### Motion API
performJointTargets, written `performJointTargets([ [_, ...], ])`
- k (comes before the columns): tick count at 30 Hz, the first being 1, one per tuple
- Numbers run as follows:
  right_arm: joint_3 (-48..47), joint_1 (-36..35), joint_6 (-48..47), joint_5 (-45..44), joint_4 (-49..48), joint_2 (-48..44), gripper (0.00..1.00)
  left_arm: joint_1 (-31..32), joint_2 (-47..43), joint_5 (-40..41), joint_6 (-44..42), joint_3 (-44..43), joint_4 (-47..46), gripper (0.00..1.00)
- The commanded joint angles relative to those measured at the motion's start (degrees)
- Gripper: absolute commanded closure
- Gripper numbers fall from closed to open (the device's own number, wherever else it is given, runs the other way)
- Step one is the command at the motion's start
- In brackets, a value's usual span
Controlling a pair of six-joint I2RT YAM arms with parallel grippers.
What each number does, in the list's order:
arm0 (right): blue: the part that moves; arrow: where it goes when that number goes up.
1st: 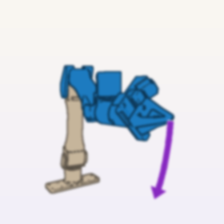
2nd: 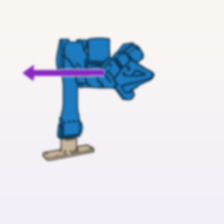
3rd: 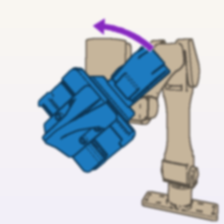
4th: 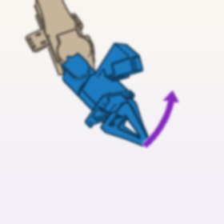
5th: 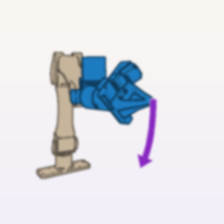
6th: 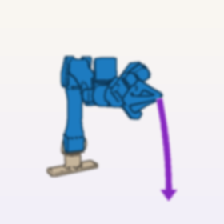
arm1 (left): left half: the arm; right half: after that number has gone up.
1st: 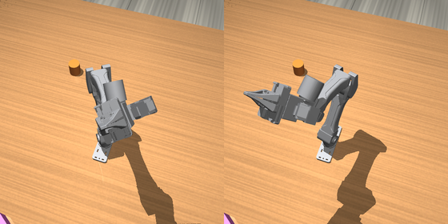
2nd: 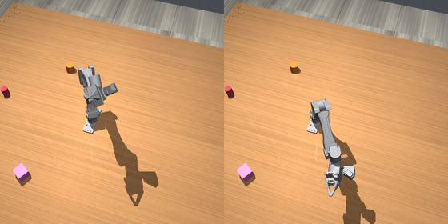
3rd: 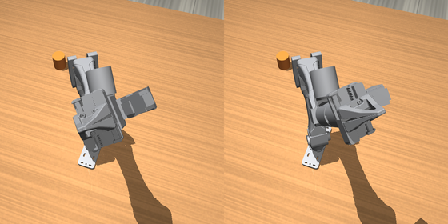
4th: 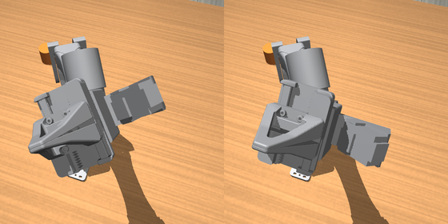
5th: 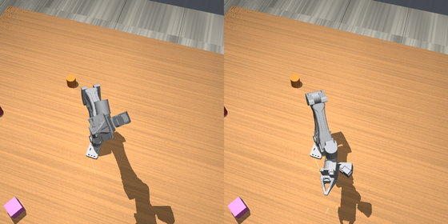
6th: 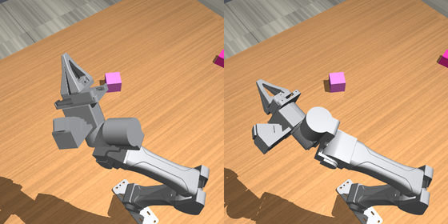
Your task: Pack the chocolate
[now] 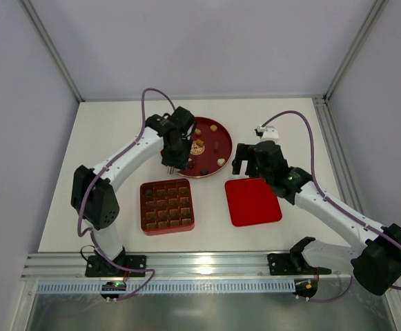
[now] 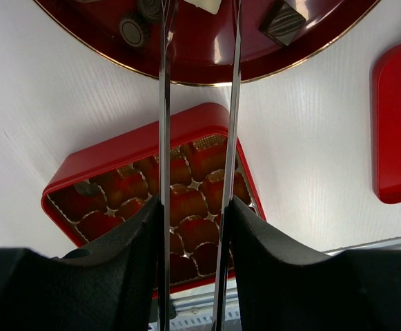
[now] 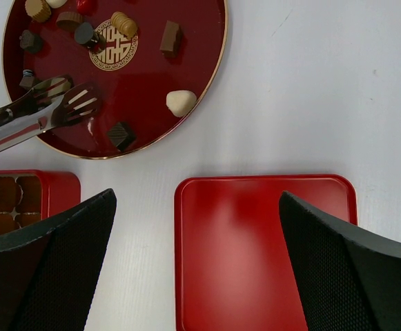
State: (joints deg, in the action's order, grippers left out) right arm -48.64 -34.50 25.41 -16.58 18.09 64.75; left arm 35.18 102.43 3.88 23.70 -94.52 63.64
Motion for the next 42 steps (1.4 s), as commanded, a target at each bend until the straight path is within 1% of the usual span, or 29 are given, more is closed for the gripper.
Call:
performJointTargets([
  [1,-0.4,0.0,0.2,-1.1,-1.0,-1.7,0.00,0.2,-0.5,0.3,-0.8,0.2,-0.8,0.58],
  [4,-0.3,0.0,0.2,-1.3,-0.9,-1.9,0.00,0.3,-0.5,0.2,-0.8,0.3,-0.9,0.60],
  [12,-0.2,0.0,0.2,-1.4,-0.9,-2.0,0.00,0.5,0.0,0.0,-0.8,0.0,-0.8,0.62],
  [16,-0.3,0.0,0.2,-1.4,-1.1,-1.9,0.00,0.5,0.1,-0.1,-0.8,0.0,-1.0,0.67],
  [20,-0.4,0.0,0.2,-1.5,-0.9,-1.9,0.00,0.7,0.3,0.0,-0.7,-0.6,-1.0,0.71],
  [34,-0.5,0.0,0.0,-1.5,-1.2,-1.6,0.00,0.6,-0.1,1.3,-0.8,-5.7,0.6,0.72],
  [42,-0.6,0.0,-0.5,-1.7,-1.2,-1.6,0.00,0.7,-3.0,1.7,-0.3,-7.1,2.7,0.72],
])
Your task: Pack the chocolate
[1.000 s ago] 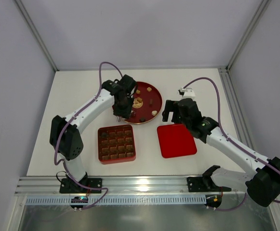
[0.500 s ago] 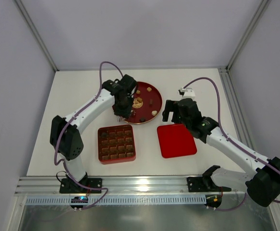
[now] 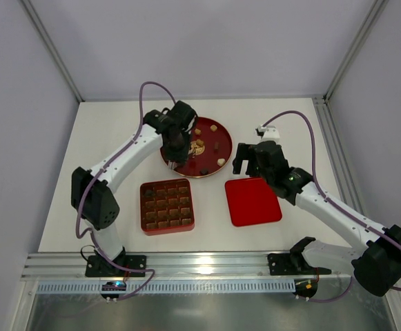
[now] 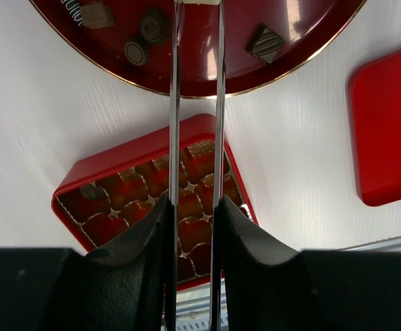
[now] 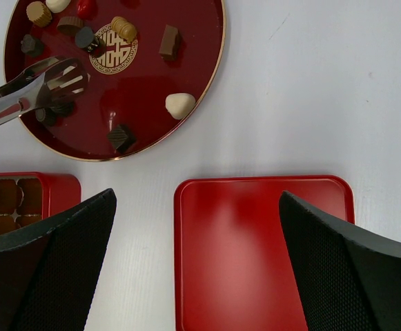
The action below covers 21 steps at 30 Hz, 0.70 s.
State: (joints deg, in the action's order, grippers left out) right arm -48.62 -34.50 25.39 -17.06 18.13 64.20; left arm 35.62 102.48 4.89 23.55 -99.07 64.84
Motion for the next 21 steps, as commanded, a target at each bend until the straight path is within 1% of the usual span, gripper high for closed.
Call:
performJointTargets([
  [1,-0.7,0.0,-0.5,-1.3,-1.3,-0.8,0.00,0.2,-3.6,0.7,-0.1,-2.6,1.8,0.72],
  [4,-0.9,0.0,-0.4,-1.1,-1.3,-0.6,0.00,0.2,-5.9,0.6,0.2,-2.5,2.9,0.72],
  [11,-1.5,-0.1,-0.7,-1.2,-1.2,-0.1,0.00,0.2,-13.2,1.4,0.8,1.4,5.4,0.71],
  [21,-1.9,0.0,-0.2,-1.4,-0.9,0.7,0.00,0.2,-26.6,1.6,3.1,11.7,9.5,0.71],
])
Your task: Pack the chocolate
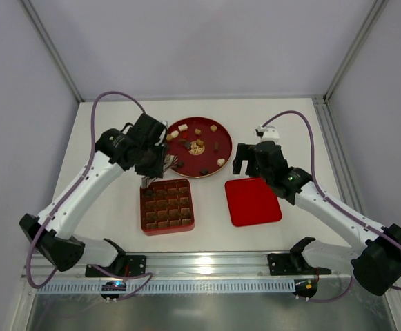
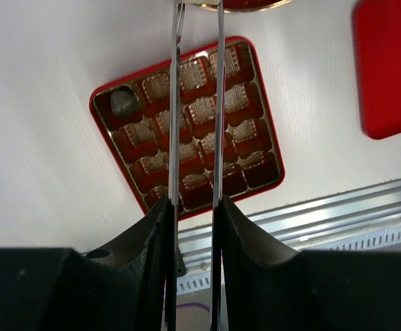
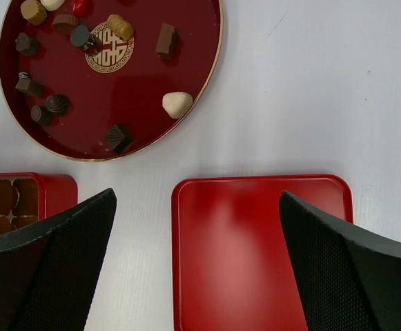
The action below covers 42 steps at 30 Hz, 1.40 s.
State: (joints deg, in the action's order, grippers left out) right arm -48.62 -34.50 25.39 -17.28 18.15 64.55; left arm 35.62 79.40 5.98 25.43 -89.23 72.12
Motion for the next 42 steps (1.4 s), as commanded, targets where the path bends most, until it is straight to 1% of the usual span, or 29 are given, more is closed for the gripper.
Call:
performJointTargets([
  [1,-1.9,0.0,-0.1,-1.3,-0.9,0.3,0.00,0.2,-5.7,0.6,1.5,3.3,2.7,0.71],
  [11,-1.7,0.0,0.8,-2.0,-1.3,1.7,0.00,0.2,-15.7,0.0,3.0,11.3,6.8,0.70],
  [18,-1.6,0.0,1.0,-2.1,-1.3,1.9,0.00,0.2,-18.2,-1.1,3.5,16.6,5.4,0.70],
  [28,-1.1,0.0,1.0,-2.2,-1.4,2.1,0.00,0.2,-17.5,-0.2,4.4,20.1,1.5,0.69],
  [42,-1.0,0.0,1.2,-1.4,-2.2,2.6,0.00,0.2,-16.8,0.0,4.2,20.5,1.0,0.66],
])
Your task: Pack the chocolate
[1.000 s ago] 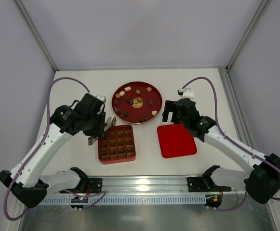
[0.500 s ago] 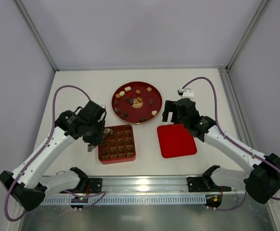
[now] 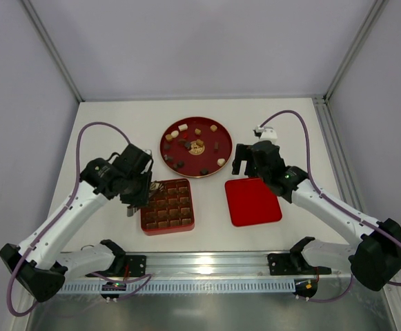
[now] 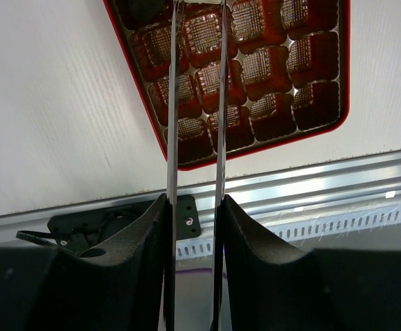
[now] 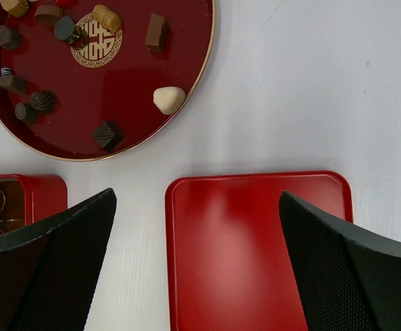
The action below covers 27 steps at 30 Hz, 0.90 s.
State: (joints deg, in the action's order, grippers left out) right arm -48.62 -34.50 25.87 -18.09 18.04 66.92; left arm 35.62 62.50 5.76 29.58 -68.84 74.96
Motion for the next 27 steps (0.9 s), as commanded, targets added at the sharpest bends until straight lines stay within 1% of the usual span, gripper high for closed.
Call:
performJointTargets([
  [1,-1.0,0.0,0.6,-0.6,-2.0,0.2,0.00,0.2,0.2,0.1,0.0,0.1,-1.9,0.66],
  [8,-1.0,0.0,0.7,-0.7,-2.0,0.1,0.00,0.2,0.7,1.0,0.1,0.7,-2.2,0.65],
  [12,-0.9,0.0,0.7,-0.6,-2.0,0.0,0.00,0.2,0.7,1.3,0.0,0.7,-2.4,0.62],
  [19,-0.8,0.0,0.8,-0.5,-2.1,0.1,0.00,0.2,0.8,1.4,-0.1,0.5,-2.2,0.62],
  [24,-0.9,0.0,0.7,-0.5,-2.0,0.2,0.00,0.2,1.0,1.4,-0.4,-1.5,-1.2,0.62],
  [27,-1.1,0.0,0.5,-0.5,-2.1,0.4,0.00,0.2,1.6,0.5,-0.8,-4.2,-0.3,0.62],
])
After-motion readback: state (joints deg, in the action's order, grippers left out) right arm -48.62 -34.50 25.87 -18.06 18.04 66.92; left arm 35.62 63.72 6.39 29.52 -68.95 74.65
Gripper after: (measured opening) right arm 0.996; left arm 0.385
